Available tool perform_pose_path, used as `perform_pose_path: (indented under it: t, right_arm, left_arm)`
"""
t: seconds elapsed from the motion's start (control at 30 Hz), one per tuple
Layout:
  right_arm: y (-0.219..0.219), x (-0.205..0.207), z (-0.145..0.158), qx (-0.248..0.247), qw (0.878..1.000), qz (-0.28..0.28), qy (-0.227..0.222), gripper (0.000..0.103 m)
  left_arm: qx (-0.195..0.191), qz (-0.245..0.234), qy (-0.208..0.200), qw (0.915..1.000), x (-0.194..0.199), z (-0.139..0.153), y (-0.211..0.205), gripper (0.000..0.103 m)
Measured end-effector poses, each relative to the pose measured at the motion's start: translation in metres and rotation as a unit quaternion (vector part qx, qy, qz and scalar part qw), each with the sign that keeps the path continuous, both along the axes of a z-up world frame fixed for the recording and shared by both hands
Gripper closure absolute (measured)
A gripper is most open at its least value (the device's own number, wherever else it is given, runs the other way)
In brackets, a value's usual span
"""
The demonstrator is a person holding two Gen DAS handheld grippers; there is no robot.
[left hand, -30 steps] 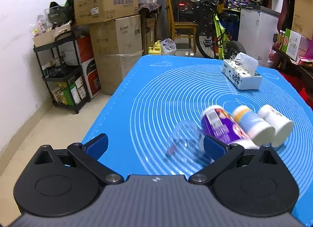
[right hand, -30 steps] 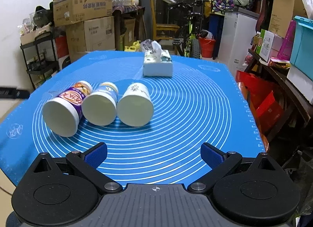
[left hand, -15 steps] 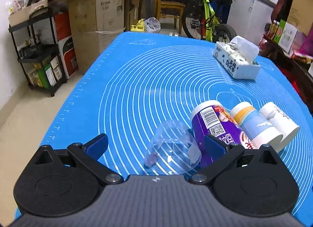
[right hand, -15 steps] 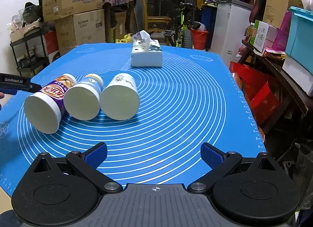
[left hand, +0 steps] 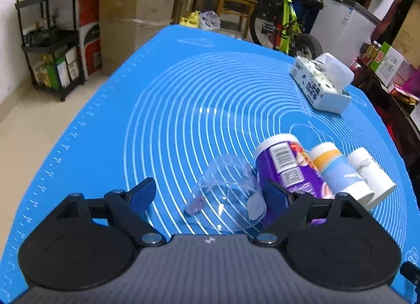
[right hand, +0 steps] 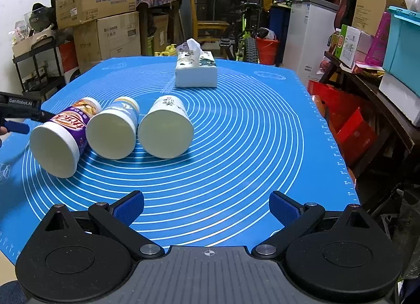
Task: Flip cup upside down
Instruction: 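Close the left gripper on the clear cup and lift it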
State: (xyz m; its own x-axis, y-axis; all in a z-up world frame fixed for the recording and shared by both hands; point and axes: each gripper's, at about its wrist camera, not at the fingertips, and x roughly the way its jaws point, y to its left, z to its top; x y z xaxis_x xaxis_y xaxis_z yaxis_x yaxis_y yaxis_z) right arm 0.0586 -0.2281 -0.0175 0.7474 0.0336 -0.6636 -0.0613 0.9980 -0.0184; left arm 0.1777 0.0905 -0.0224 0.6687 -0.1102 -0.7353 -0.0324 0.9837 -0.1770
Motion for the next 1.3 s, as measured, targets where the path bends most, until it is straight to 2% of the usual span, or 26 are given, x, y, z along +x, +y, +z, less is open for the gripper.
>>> perform_pose_path:
  t: [0.2, 0.27, 0.33, 0.4, 0.67, 0.93, 1.13, 1.3]
  right_arm:
    - [0.002, 0.001, -0.002, -0.002, 1.000, 0.003, 0.003, 0.002]
    - [0.003, 0.001, -0.001, -0.002, 1.000, 0.003, 0.003, 0.003]
    - [0.002, 0.001, -0.001, -0.002, 1.000, 0.002, 0.002, 0.003]
    - [0.001, 0.001, -0.002, -0.001, 1.000, 0.000, 0.002, 0.002]
    - [0.002, 0.000, -0.003, 0.001, 1.000, -0.001, 0.003, 0.002]
    - [-0.004, -0.005, 0.000, 0.009, 1.000, -0.007, -0.005, 0.003]
    - [-0.012, -0.011, 0.006, 0.019, 1.000, -0.014, -0.013, 0.003]
    - [-0.022, -0.022, 0.010, 0.022, 0.999, -0.019, -0.018, 0.003]
  left_arm:
    - [0.005, -0.009, 0.008, 0.9999, 0.003, -0.007, -0.007, 0.018]
    - [0.005, -0.012, 0.010, 0.9999, 0.003, -0.009, -0.008, 0.025]
    - [0.003, -0.017, 0.017, 0.9997, 0.005, -0.012, -0.008, 0.037]
    - [-0.002, -0.020, 0.016, 0.9997, 0.003, -0.012, -0.008, 0.039]
    - [0.018, -0.019, -0.002, 0.9997, -0.007, -0.006, -0.010, 0.040]
    - [0.029, -0.016, -0.043, 0.9985, -0.059, 0.020, -0.019, 0.040]
    - [0.026, -0.058, -0.073, 0.9953, -0.100, 0.041, -0.057, 0.040]
    - [0.013, -0.098, -0.076, 0.9922, -0.110, 0.035, -0.108, 0.040]
